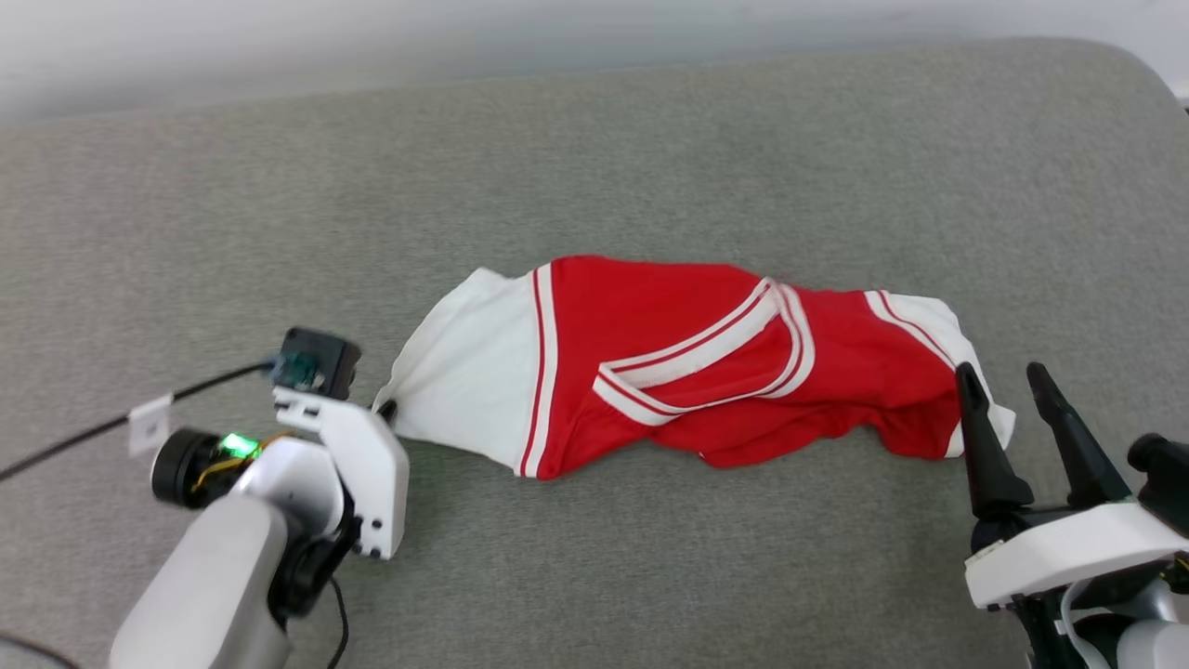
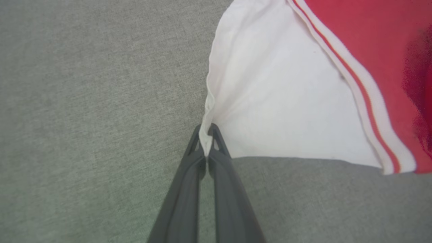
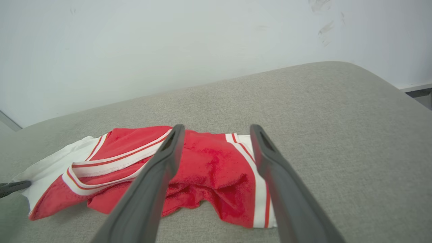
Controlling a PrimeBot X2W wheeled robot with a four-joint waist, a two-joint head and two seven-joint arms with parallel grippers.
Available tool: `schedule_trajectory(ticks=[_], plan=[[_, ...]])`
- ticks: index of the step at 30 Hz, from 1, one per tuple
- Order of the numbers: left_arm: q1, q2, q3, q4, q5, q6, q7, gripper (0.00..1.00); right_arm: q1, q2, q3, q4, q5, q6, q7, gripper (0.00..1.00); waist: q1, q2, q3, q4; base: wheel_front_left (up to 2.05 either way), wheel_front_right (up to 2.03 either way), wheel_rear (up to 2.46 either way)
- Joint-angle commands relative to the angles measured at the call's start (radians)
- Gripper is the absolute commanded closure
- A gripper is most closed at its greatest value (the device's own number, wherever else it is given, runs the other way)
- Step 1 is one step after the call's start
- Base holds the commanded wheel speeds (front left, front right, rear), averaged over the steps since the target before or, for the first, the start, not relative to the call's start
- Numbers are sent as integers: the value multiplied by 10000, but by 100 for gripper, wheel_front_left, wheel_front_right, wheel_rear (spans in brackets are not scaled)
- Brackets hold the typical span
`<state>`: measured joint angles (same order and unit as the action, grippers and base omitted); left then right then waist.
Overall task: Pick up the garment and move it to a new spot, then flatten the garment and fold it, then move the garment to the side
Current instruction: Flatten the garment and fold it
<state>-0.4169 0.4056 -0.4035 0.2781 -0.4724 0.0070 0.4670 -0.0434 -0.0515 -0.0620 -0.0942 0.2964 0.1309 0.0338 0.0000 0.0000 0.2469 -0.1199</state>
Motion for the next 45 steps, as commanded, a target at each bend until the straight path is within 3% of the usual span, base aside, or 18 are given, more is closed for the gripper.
schedule_trajectory(ticks=[1,7,14,17,23,29,33,39,44,45], plan=[[474,92,134,-299,-104,208,-112,100,113,17,-104,-89,-95,-3,62,0,0,0,-212,275,0,0,0],[1895,255,538,-1265,-422,815,-311,100,326,17,-325,-229,-131,-3,282,0,0,0,-481,611,0,0,0],[3014,-23,758,-2015,-537,1323,-1050,100,492,10,-886,-194,105,-3,771,0,0,0,-771,825,0,0,0],[3093,-81,784,-2313,-413,1454,-1348,100,289,-288,-1505,170,455,-5,1337,0,0,0,-912,871,0,0,0],[2940,-97,689,-2951,-190,1588,-1593,100,-722,-1484,-2201,1482,1262,-3,3195,0,0,0,-978,1102,0,0,0],[2501,-184,494,-3460,59,1536,-1766,100,-2279,-2698,-1419,2865,1947,-3,5561,0,0,0,-448,1554,0,0,0],[2036,-305,322,-3701,251,1462,-1892,100,-3279,-3157,-720,3657,2123,-3,6713,0,0,0,30,1908,0,0,0],[1518,-521,95,-3763,416,1383,-2082,100,-4242,-3419,74,5025,2053,-3,7454,0,0,0,541,2255,0,0,0],[1405,-571,70,-3635,379,1366,-2189,100,-4289,-3279,727,6058,2297,-3,7960,0,0,0,667,2351,0,0,0],[1399,-566,78,-3613,367,1366,-2224,100,-4266,-3239,812,6242,2391,-3,8118,52,0,0,671,2349,0,0,0]])
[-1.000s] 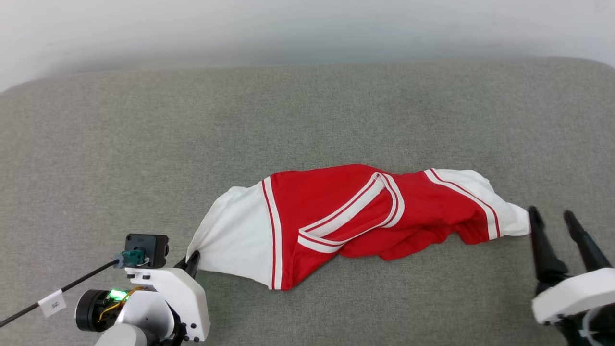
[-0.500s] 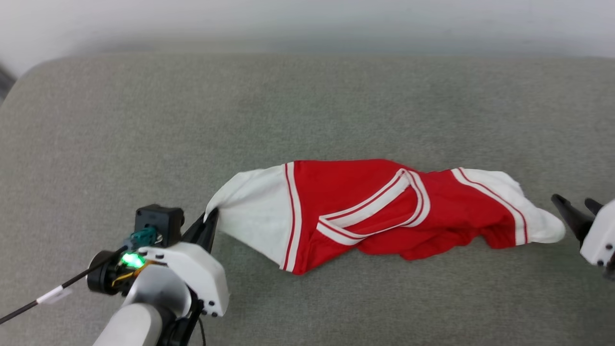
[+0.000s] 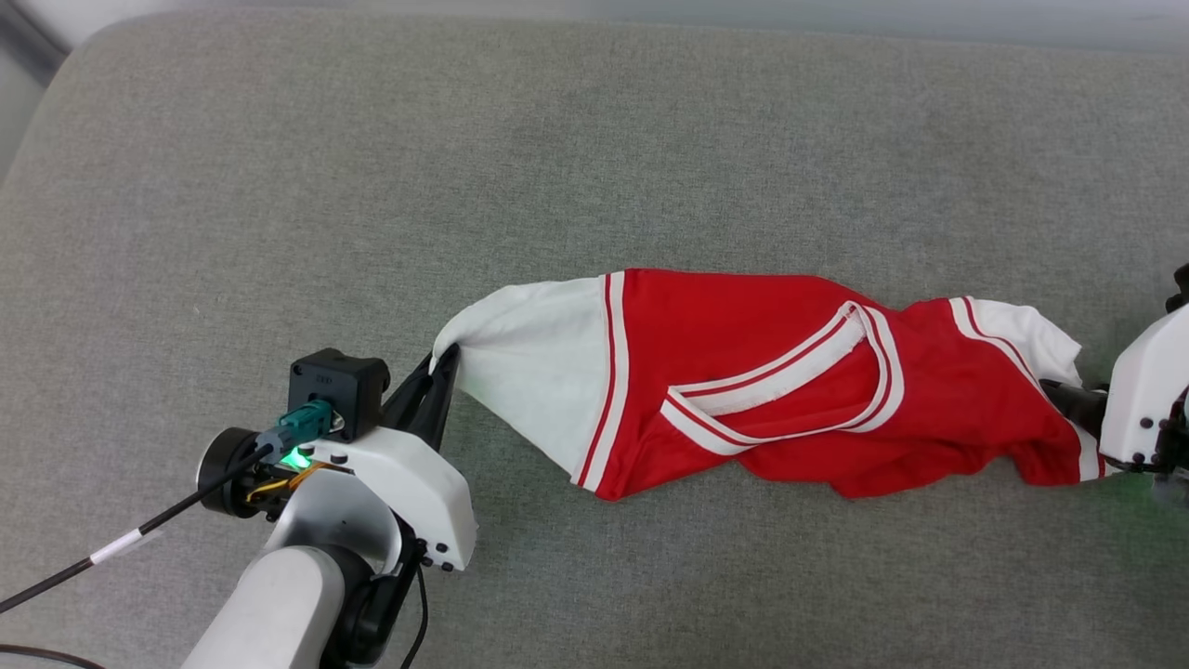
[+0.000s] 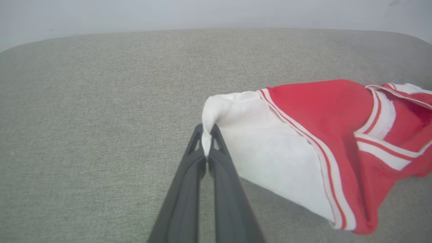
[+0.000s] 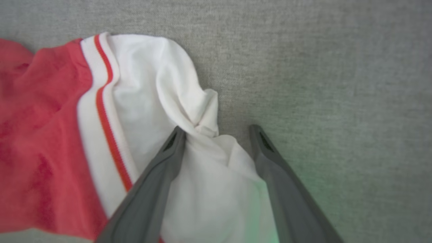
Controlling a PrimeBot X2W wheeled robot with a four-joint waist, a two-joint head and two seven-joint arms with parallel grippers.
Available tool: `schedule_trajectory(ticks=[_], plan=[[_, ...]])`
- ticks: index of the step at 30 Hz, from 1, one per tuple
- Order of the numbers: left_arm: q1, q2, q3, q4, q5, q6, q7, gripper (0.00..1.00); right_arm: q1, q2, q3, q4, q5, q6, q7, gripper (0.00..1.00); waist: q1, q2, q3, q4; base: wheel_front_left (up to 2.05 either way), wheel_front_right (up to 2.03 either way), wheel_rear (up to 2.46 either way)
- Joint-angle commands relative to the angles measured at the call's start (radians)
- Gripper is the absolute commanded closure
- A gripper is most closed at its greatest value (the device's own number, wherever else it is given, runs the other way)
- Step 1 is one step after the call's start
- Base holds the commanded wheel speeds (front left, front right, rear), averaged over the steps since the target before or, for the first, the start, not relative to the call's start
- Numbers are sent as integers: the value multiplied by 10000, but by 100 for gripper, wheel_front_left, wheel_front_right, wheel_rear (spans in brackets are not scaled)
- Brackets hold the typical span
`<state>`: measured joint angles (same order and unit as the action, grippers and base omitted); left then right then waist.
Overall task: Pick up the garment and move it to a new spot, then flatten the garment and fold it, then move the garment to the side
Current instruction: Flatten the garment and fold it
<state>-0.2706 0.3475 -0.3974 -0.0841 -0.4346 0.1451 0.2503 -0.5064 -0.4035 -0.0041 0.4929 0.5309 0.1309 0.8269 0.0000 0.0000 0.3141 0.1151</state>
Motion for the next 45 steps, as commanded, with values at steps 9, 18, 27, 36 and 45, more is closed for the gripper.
schedule_trajectory(ticks=[9,18,27,36,45], plan=[[-85,71,133,164,-151,-8,-222,100,-284,-86,974,294,380,-2,-32,100,0,0,-350,-165,0,0,0],[-1379,328,731,632,-430,-291,-397,100,-1214,-512,949,-643,-9,-5,-1630,100,0,0,-1319,-588,0,0,0],[-4920,164,1254,3140,-834,-996,-557,100,-2974,-436,713,-320,-675,-6,-2971,100,0,0,-1689,-959,0,0,0],[-8956,27,1679,5751,-616,-1202,-1595,100,-6139,-395,793,-78,-1265,-6,-4631,100,0,0,-474,-1370,0,0,0],[-12765,456,1742,6886,-43,-1319,-2269,100,-9633,-559,1091,189,-1659,-6,-6016,100,0,0,1430,-1654,0,0,0]])
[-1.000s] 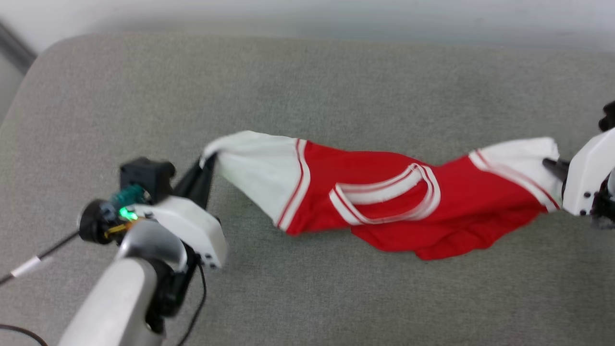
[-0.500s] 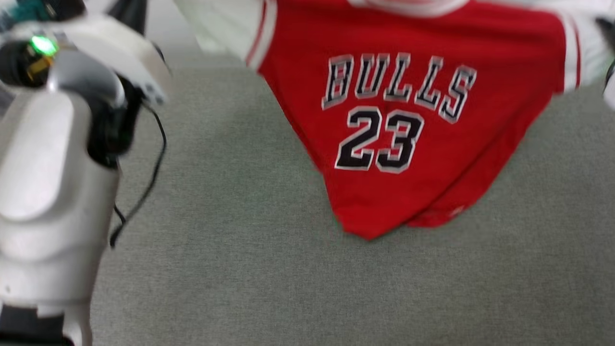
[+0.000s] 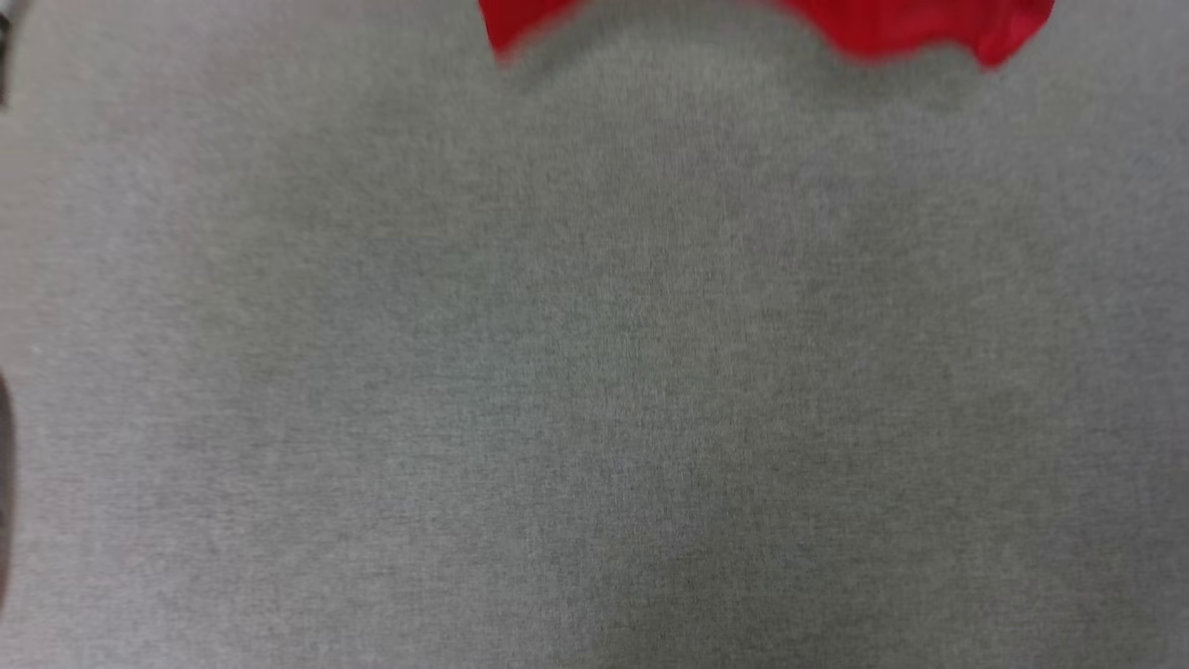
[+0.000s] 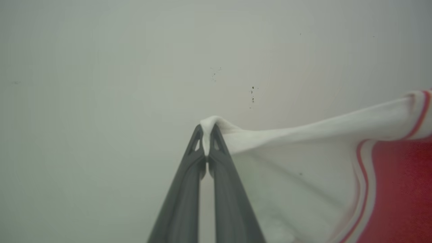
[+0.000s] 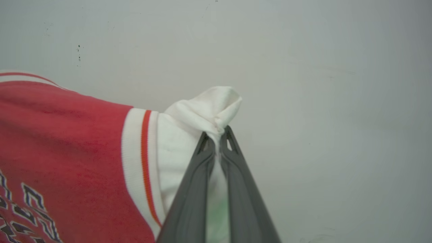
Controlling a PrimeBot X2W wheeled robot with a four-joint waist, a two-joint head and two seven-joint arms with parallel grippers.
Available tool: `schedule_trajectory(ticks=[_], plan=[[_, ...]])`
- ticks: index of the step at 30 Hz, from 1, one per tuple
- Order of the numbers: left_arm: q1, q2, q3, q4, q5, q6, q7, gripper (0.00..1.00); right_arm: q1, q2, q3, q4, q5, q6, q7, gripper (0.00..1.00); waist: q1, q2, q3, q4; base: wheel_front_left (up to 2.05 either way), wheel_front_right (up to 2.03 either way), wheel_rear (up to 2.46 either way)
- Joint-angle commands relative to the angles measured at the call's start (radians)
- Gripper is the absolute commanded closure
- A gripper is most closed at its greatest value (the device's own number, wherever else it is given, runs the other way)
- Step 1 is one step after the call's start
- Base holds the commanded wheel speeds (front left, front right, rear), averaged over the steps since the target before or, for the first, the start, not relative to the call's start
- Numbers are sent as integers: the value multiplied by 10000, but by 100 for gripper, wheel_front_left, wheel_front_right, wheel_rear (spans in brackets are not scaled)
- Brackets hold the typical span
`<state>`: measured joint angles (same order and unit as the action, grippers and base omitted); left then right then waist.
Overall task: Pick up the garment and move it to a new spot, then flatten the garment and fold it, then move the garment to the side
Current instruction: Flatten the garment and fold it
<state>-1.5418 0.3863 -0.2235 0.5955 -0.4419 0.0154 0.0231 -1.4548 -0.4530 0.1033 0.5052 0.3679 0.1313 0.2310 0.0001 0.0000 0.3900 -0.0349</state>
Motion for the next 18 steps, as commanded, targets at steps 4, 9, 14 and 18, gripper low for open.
schedule_trajectory(ticks=[4,9,14,18], plan=[[-1217,218,6,334,152,-92,-61,100,-1343,-245,475,269,9,-10,-287,100,-1,0,1555,-158,0,0,0],[-1757,296,-53,651,182,-144,-76,100,-2147,-374,932,584,147,-12,-656,100,-1,0,2283,-67,0,0,0],[-1492,231,-11,1054,23,-194,-280,100,-2452,-267,1504,1269,508,-10,-1037,100,-1,0,2955,37,0,0,0],[-1163,128,20,1473,-170,-286,-430,100,-2426,-226,2044,1842,792,-12,-1278,100,-1,0,3251,73,0,0,0]])
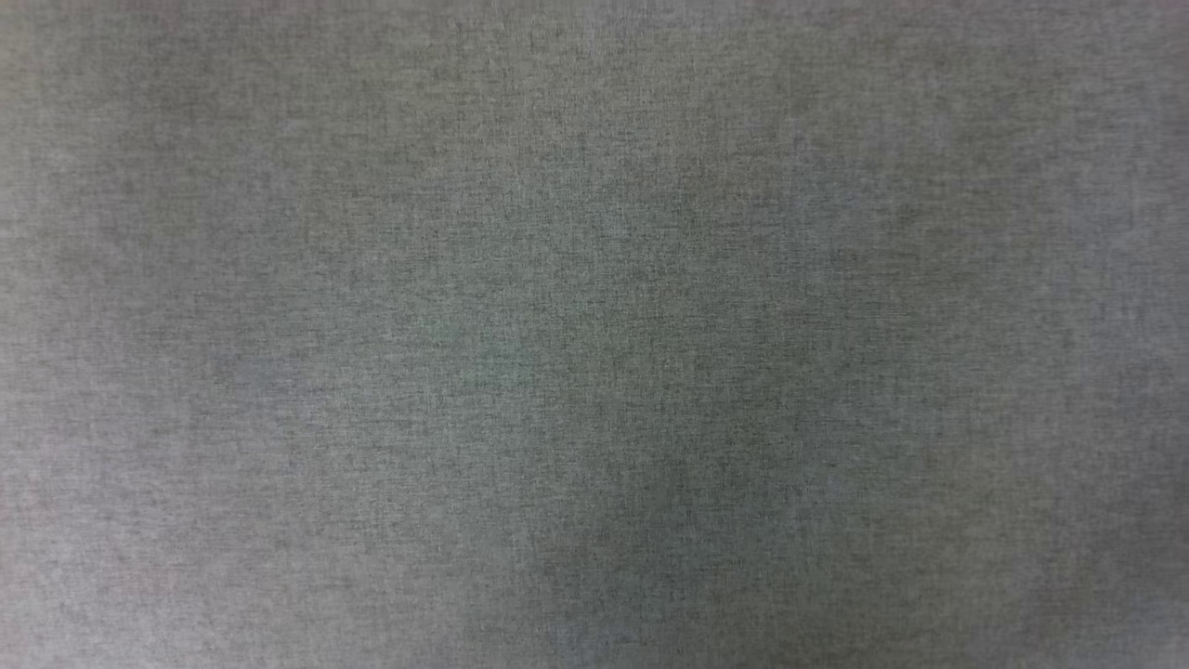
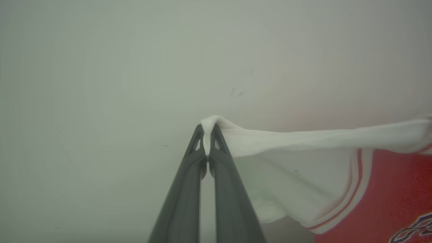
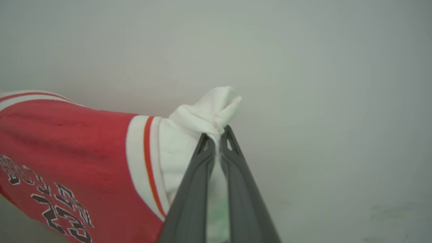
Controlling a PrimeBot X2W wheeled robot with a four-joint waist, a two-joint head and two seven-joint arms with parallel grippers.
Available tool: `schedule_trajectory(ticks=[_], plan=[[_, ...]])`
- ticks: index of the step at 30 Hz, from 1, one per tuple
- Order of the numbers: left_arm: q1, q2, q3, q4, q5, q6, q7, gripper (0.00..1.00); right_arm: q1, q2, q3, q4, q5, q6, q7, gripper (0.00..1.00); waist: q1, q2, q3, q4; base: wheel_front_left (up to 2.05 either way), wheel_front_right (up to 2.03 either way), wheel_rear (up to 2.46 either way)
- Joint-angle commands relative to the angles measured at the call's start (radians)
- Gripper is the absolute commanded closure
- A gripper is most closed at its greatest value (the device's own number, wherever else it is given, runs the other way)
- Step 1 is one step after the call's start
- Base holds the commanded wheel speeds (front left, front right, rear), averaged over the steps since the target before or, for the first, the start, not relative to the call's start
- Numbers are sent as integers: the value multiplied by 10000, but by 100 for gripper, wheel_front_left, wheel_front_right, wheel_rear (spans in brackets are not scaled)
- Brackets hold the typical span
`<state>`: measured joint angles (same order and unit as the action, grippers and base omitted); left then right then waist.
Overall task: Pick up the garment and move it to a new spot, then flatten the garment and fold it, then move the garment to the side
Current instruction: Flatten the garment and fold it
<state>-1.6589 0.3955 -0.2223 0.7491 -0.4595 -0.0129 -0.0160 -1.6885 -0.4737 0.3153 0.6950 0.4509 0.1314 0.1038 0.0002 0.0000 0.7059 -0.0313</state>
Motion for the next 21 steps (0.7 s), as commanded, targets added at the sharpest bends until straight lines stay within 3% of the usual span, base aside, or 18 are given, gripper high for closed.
schedule_trajectory(ticks=[1,6,10,17,21], plan=[[139,-17,21,62,-73,-45,-69,100,6,20,54,98,86,-14,-109,100,-2,0,112,40,0,0,0],[1132,-262,79,678,-443,-296,-349,100,851,156,870,882,700,-12,-341,100,-2,0,-296,45,0,0,0],[2630,-501,159,1122,-859,-546,-622,100,2262,348,1578,1268,1311,-12,-542,100,-2,0,-1221,9,0,0,0],[5869,-485,289,1085,-1429,-814,-1072,100,5413,253,2427,811,2317,-12,-890,100,-2,0,-3009,-78,0,0,0],[7898,-329,557,559,-1735,-709,-1428,100,7199,96,2609,249,2751,-14,-1110,100,-2,0,-3851,-134,0,0,0]])
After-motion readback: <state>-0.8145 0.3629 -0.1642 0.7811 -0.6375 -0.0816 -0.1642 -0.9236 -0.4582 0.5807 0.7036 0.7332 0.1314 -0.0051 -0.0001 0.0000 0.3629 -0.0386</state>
